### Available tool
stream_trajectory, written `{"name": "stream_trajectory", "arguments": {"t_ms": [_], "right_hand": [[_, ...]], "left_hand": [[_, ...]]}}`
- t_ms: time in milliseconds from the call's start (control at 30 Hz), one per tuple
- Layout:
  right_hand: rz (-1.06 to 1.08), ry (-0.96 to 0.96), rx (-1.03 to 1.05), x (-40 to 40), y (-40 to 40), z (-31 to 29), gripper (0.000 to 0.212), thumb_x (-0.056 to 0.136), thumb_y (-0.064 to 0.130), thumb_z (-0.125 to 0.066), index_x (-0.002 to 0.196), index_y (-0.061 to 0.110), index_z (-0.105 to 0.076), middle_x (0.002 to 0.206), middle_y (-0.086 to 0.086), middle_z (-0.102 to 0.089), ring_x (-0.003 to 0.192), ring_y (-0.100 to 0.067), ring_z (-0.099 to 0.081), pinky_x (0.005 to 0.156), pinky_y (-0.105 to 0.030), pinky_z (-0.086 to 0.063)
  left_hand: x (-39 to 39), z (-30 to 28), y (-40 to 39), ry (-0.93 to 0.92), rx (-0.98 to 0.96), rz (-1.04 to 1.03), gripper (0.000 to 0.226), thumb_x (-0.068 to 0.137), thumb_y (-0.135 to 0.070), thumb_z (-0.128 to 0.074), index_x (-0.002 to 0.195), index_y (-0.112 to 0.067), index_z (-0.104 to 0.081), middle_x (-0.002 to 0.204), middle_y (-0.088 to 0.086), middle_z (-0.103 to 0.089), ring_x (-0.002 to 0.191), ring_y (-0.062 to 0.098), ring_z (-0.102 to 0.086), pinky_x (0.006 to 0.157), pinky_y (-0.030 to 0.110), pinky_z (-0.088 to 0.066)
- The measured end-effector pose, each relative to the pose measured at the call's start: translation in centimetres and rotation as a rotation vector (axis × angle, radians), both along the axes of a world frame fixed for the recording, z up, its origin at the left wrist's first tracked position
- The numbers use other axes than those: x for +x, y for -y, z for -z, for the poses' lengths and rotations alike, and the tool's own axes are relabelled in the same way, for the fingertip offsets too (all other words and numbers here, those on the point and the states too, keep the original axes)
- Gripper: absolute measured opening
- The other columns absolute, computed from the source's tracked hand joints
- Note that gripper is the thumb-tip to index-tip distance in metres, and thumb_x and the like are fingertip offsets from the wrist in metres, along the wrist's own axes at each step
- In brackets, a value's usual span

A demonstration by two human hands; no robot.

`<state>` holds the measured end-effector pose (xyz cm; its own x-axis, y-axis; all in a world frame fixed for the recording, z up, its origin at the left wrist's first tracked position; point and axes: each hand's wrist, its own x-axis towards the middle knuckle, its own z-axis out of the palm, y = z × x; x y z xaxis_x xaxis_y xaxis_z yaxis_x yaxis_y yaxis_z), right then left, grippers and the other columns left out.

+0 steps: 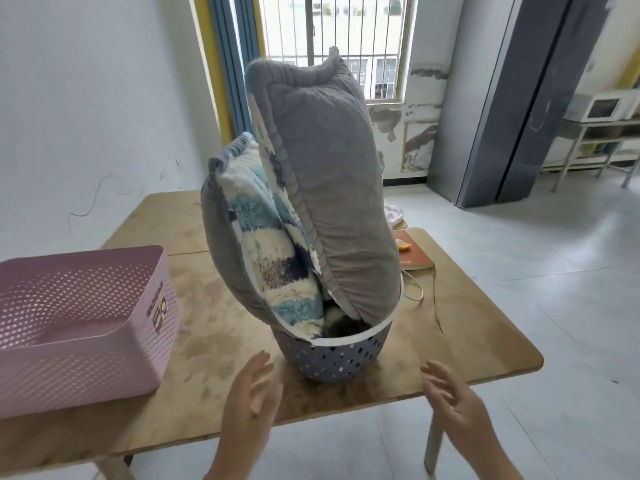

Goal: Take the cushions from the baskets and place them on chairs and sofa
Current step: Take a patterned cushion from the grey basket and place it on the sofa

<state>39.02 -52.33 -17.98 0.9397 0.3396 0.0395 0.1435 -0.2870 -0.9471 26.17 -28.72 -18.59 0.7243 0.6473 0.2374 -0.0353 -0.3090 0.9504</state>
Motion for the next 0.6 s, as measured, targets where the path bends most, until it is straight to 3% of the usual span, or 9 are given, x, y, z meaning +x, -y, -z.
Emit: {"name": "stream_trajectory", "arguments": {"t_ms": [67,133,200,267,333,400,467,533,600], "right_hand": [[-0.051,0.176,0.031,4.2,-2.7,-3.8,0.055,0.053,0.074,-0.058,0.098,0.043,-0.049,0.103,0.020,-0.057,0.097,-0.003,-0.060,0.075,-0.001,-0.044],[-0.115,0.361,0.071,7.4,-5.7,-7.8,0.071,0.054,0.076,-0.054,0.112,0.036,-0.046,0.112,0.023,-0.050,0.106,-0.001,-0.054,0.088,-0.014,-0.042],[-0.176,0.482,0.085,10.0,-8.5,-11.0,0.083,0.056,0.062,-0.056,0.127,0.022,-0.040,0.126,0.015,-0.043,0.119,-0.010,-0.043,0.098,-0.025,-0.036],[-0.223,0.522,0.054,12.2,-11.2,-13.0,0.100,0.051,0.062,-0.056,0.136,0.016,-0.028,0.142,0.005,-0.031,0.132,-0.012,-0.029,0.106,-0.029,-0.028],[-0.261,0.490,0.006,13.4,-13.7,-13.7,0.114,0.048,0.065,-0.059,0.141,0.018,-0.014,0.151,-0.003,-0.018,0.139,-0.017,-0.017,0.114,-0.034,-0.021],[-0.292,0.453,-0.052,13.6,-15.6,-13.4,0.116,0.056,0.058,-0.069,0.143,0.016,-0.005,0.154,-0.007,-0.009,0.142,-0.020,-0.008,0.114,-0.034,-0.013],[-0.253,0.448,-0.100,13.7,-16.4,-12.6,0.110,0.064,0.053,-0.068,0.143,0.015,-0.002,0.154,-0.009,-0.006,0.142,-0.022,-0.006,0.114,-0.034,-0.012],[-0.198,0.474,-0.136,13.7,-16.4,-11.9,0.110,0.062,0.062,-0.063,0.143,0.012,-0.007,0.153,-0.012,-0.012,0.140,-0.026,-0.013,0.113,-0.037,-0.016],[-0.158,0.516,-0.164,13.4,-16.7,-11.8,0.116,0.052,0.081,-0.044,0.138,0.005,-0.024,0.143,-0.017,-0.032,0.132,-0.032,-0.029,0.107,-0.041,-0.028]], "left_hand": [[2.0,-4.0,-0.7,0.177,0.165,-0.163,0.049,0.064,-0.066,-0.056,0.110,-0.051,-0.045,0.113,-0.032,-0.051,0.104,-0.013,-0.050,0.085,0.003,-0.042],[3.8,-7.7,-1.3,0.304,0.343,-0.338,0.054,0.072,-0.056,-0.053,0.119,-0.032,-0.040,0.117,-0.038,-0.043,0.111,-0.010,-0.044,0.094,0.008,-0.038],[5.7,-11.4,-1.9,0.347,0.517,-0.470,0.053,0.074,-0.040,-0.051,0.119,-0.016,-0.036,0.124,-0.013,-0.044,0.117,0.011,-0.043,0.100,0.024,-0.038],[7.7,-14.4,-2.7,0.284,0.597,-0.565,0.051,0.075,-0.037,-0.046,0.119,-0.014,-0.038,0.129,0.012,-0.044,0.119,0.030,-0.042,0.101,0.040,-0.038],[9.3,-16.7,-3.6,0.242,0.551,-0.577,0.054,0.077,-0.041,-0.043,0.124,-0.015,-0.040,0.134,0.015,-0.043,0.123,0.032,-0.042,0.103,0.044,-0.037],[10.8,-18.0,-4.5,0.211,0.542,-0.543,0.051,0.081,-0.032,-0.052,0.128,-0.020,-0.036,0.134,0.008,-0.044,0.114,0.033,-0.050,0.093,0.050,-0.047],[11.7,-18.4,-5.0,0.148,0.481,-0.544,0.057,0.084,-0.017,-0.056,0.133,-0.026,-0.029,0.122,0.006,-0.050,0.089,0.034,-0.059,0.070,0.046,-0.053],[12.0,-18.4,-5.0,0.110,0.442,-0.562,0.064,0.086,-0.015,-0.053,0.139,-0.024,-0.020,0.107,0.014,-0.057,0.068,0.031,-0.056,0.056,0.035,-0.046],[11.8,-18.3,-4.7,0.077,0.445,-0.531,0.062,0.088,-0.018,-0.050,0.140,-0.023,-0.017,0.099,0.015,-0.059,0.058,0.026,-0.053,0.050,0.031,-0.041]]}}
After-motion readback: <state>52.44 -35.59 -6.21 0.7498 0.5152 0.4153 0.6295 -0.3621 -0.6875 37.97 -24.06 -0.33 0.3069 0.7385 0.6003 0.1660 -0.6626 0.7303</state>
